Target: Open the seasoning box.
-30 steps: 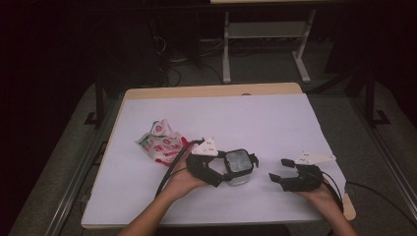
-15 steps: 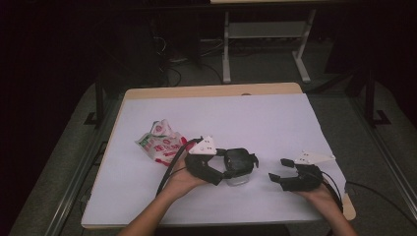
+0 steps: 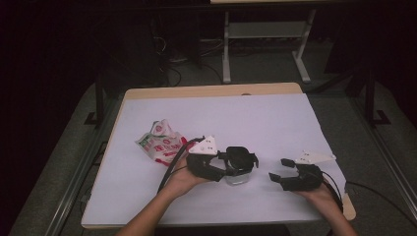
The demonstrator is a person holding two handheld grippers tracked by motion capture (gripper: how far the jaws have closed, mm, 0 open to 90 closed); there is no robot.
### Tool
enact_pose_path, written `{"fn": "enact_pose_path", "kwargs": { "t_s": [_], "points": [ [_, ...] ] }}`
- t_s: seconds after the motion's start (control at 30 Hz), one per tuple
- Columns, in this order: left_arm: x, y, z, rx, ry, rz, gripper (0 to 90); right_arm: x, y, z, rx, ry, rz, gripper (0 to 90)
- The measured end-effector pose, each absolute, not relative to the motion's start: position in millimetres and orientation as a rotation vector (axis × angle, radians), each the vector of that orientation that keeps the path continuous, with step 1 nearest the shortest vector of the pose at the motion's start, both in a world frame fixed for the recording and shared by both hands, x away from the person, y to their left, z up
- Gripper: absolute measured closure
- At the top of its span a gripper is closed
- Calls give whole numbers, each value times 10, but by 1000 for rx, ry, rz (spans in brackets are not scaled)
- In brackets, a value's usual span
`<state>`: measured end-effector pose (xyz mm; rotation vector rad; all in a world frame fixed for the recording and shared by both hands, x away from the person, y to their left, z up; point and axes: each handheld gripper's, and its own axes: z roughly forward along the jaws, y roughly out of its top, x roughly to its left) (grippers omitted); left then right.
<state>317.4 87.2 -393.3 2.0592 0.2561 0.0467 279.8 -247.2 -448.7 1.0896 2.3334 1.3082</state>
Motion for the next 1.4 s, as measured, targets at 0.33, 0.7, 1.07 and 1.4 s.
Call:
{"fn": "enact_pose_path", "kwargs": {
  "t_s": [0.33, 0.7, 1.07, 1.4],
  "points": [
    [3271, 889, -3899, 2059, 267, 28, 782, 2802, -2493, -4496, 1090, 2329, 1308, 244],
    [3308, 816, -3812, 2089, 251, 29, 900, 2796, -2488, -4501, 1090, 2333, 1308, 244],
    [3371, 664, -3648, 2110, 225, 23, 900, 2787, -2500, -4504, 1092, 2331, 1310, 244],
    [3411, 517, -3530, 2116, 192, 26, 900, 2784, -2490, -4518, 1083, 2343, 1308, 244]
  ]
}}
